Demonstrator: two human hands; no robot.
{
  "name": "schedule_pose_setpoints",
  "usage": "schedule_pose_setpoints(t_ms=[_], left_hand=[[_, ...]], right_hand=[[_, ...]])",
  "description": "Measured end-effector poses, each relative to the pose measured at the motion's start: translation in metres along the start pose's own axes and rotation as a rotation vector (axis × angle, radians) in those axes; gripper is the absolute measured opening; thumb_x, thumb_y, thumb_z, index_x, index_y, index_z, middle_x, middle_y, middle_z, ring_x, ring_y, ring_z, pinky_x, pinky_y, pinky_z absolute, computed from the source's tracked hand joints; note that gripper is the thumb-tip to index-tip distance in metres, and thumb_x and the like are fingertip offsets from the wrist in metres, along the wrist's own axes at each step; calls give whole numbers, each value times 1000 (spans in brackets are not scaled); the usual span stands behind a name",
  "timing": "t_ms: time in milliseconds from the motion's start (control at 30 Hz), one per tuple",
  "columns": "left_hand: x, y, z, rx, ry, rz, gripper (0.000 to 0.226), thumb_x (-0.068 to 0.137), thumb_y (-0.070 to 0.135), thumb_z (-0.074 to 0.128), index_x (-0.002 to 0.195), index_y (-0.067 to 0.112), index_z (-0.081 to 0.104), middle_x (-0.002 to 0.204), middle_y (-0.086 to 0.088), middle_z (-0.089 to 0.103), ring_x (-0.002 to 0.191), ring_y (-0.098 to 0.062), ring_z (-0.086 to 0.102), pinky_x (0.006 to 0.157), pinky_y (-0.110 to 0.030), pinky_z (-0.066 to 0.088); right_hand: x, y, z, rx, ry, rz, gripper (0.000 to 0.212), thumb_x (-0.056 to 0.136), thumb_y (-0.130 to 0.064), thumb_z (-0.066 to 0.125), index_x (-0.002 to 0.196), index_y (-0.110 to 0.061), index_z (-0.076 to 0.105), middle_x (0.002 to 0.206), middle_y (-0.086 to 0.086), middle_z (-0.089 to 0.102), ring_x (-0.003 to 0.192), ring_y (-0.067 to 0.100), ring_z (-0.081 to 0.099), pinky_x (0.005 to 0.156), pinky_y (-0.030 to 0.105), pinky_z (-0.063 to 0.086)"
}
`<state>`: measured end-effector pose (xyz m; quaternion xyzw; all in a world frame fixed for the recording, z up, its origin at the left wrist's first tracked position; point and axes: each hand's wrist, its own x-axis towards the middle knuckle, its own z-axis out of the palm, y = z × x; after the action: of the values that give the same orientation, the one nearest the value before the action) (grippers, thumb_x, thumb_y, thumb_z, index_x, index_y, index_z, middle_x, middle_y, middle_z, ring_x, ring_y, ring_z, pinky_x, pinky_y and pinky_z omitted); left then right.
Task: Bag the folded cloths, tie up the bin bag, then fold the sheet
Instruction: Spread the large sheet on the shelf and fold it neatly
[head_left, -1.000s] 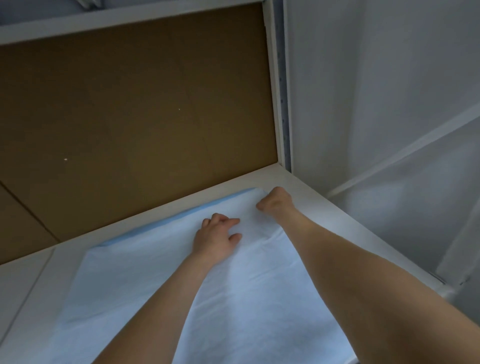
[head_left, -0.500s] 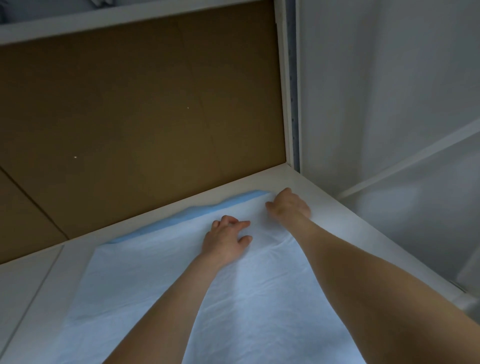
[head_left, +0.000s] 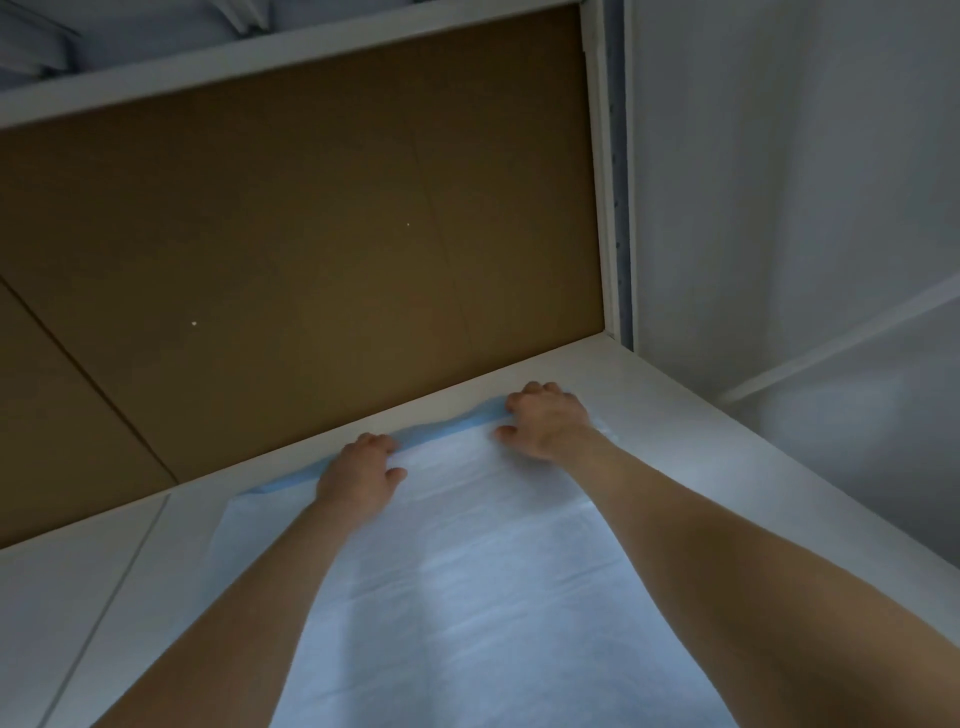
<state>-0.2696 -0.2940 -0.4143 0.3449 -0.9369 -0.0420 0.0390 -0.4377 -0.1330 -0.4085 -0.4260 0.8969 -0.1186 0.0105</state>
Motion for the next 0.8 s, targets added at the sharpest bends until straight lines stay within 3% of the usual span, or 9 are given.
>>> schedule_pose_setpoints(t_ms=[200,333,500,600,733,800], left_hand=[[20,-34,2,-10,-107,-68,48,91,46,53,130,18,51,130,-7,50,120,-25,51,102,-39,41],[32,-47,3,-42,-137,-104,45,86,54,57,113,18,56,113,-3,60,108,-24,57,95,-37,45],[36,-55,6,-155,-150,-89,34,85,53,60,85,19,56,86,0,60,85,-20,59,72,-30,40],[36,-57,1,-182,-138,-70,42,85,55,58,71,15,57,68,3,55,69,-17,56,60,-30,35],[33,-63,-2,-171,-74,-62,49,84,62,54,62,19,49,62,6,49,70,-20,53,64,-31,35],[31,-64,-3,-157,-48,-54,50,84,63,53,59,21,44,61,6,46,70,-21,52,66,-31,34]], right_hand=[[21,7,7,-34,-61,58,61,88,-61,47,132,-19,50,129,9,50,123,28,42,107,43,32],[31,12,13,-21,-55,88,67,82,-69,50,129,-21,53,125,6,52,122,27,41,104,41,34],[34,17,13,29,-89,79,65,78,-76,47,122,-29,55,123,3,56,122,26,40,100,43,32],[35,16,8,26,-125,88,72,72,-82,46,120,-30,57,123,1,56,126,26,38,103,45,31],[37,14,-1,-9,-64,68,70,68,-86,46,91,-22,60,106,1,59,123,25,42,111,49,23],[38,14,-4,5,-65,56,69,68,-86,46,86,-21,59,94,-2,57,116,22,49,113,50,20]])
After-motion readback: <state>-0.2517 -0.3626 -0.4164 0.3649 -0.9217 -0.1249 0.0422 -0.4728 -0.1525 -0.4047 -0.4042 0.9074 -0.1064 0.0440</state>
